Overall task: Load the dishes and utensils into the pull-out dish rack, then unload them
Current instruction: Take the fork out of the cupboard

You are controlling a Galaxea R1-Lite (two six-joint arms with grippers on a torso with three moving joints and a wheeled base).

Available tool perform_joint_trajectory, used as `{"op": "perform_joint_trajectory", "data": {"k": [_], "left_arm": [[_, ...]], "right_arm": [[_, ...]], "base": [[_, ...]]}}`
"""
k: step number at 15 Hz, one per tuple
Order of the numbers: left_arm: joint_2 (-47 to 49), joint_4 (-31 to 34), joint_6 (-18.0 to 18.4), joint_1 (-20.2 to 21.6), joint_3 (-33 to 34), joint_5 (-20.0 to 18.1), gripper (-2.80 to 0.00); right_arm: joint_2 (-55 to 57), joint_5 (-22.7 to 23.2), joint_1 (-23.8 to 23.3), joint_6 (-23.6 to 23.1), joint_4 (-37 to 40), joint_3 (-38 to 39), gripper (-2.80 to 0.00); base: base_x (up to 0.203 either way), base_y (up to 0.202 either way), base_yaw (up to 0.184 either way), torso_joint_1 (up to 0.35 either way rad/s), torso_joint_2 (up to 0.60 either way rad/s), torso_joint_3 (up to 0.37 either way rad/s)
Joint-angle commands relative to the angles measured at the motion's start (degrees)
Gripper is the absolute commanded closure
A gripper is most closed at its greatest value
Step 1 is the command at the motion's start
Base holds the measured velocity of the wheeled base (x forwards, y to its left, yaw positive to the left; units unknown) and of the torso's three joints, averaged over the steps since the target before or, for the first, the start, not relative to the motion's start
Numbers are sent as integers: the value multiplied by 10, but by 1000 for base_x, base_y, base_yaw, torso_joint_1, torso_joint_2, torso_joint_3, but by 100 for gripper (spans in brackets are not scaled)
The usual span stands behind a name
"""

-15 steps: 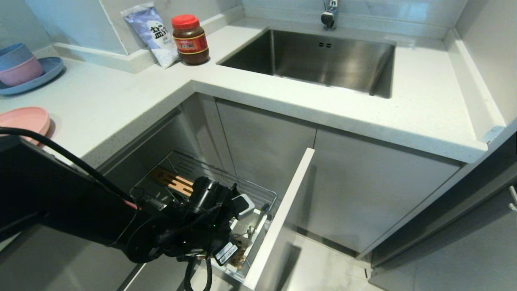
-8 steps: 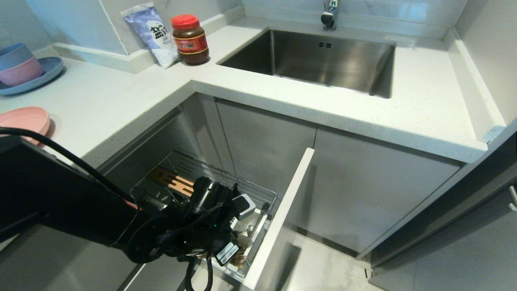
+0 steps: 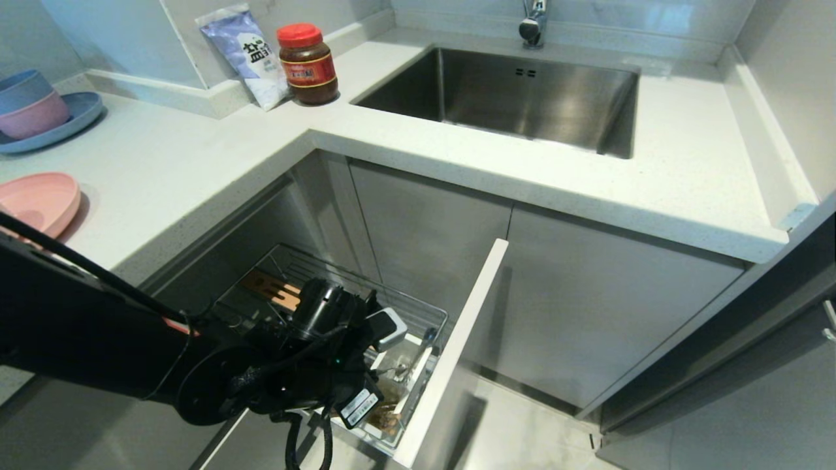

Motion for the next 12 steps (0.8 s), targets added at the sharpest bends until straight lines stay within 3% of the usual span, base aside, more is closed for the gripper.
{"op": "perform_joint_trajectory", "data": {"k": [1, 12], "left_arm": [[-30, 6, 0, -2, 0, 0, 0], [-116, 9, 4, -3, 12, 0, 0]], "right_arm": [[-2, 0, 0, 0, 0, 1, 0], [-1, 0, 0, 0, 0, 0, 0]], "base": [[0, 0, 0, 0, 0, 0], [0, 0, 0, 0, 0, 0]]}}
